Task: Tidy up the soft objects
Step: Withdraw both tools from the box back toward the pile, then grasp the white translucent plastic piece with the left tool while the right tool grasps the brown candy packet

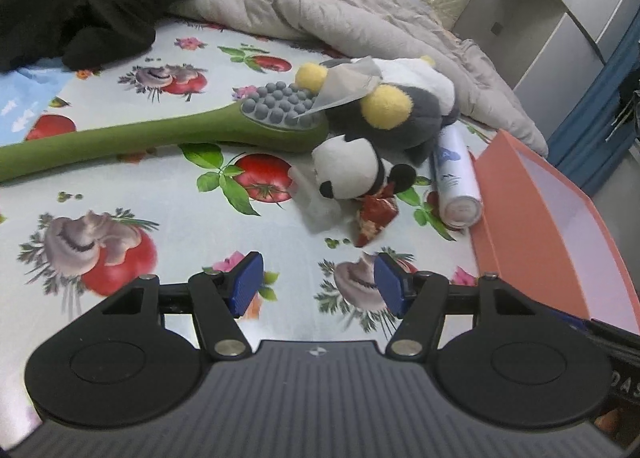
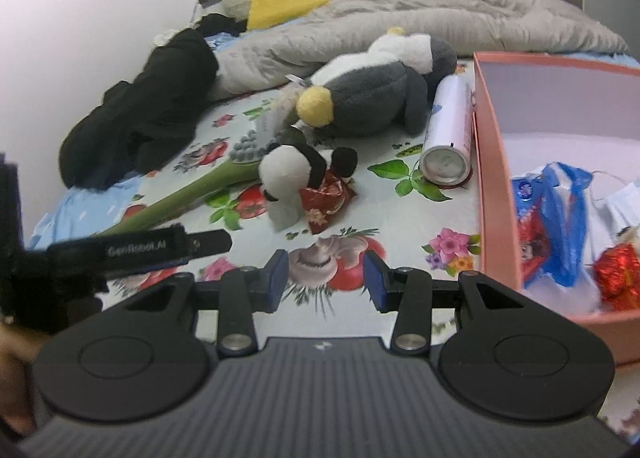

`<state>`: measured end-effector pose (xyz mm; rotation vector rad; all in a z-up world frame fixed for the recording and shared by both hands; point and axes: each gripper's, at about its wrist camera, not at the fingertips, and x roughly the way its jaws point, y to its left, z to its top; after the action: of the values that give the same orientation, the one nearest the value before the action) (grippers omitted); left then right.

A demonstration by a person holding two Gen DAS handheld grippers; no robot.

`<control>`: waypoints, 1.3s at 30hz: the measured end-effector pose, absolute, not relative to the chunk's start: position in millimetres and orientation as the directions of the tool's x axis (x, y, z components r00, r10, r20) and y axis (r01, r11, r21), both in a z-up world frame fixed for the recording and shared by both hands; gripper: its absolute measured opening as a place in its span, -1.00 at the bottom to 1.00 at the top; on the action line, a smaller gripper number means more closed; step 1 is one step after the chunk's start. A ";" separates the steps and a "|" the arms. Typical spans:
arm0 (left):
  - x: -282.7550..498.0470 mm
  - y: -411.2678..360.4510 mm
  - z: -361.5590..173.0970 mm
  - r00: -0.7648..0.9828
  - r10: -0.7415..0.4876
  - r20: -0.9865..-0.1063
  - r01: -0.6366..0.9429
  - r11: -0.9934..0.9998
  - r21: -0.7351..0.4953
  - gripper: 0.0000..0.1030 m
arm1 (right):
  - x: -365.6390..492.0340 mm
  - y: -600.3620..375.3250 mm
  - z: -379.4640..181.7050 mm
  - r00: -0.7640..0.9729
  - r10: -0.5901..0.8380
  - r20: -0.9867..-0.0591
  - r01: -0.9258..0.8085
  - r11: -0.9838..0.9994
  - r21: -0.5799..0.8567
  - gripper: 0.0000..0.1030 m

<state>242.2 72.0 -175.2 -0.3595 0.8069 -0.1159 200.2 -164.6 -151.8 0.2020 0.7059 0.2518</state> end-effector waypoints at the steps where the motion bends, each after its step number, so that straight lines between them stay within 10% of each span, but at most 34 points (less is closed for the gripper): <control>1: 247.6 71.8 -180.9 0.689 -0.237 -0.685 -0.035 0.933 -0.359 0.30 | 208.6 -164.0 -155.8 0.729 0.298 -0.616 -0.153 0.948 0.278 -0.14; 17: 328.8 65.1 -230.8 0.693 -0.242 -0.679 -0.088 0.907 -0.413 0.29 | 322.6 -165.0 -197.0 0.678 0.360 -0.641 -0.021 0.881 0.473 -0.13; 29: 340.2 59.8 -239.1 0.694 -0.288 -0.660 -0.070 0.885 -0.460 -0.39 | 357.6 -164.3 -221.4 0.602 0.444 -0.664 0.065 0.801 0.595 -0.19; 39: 334.8 61.8 -235.2 0.695 -0.277 -0.663 -0.071 0.892 -0.447 -0.51 | 351.8 -170.9 -220.2 0.599 0.456 -0.658 0.059 0.794 0.605 -0.57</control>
<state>334.8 61.8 -235.2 -0.4676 0.8009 -0.1197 351.8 -170.9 -220.2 0.6299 0.9122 0.2486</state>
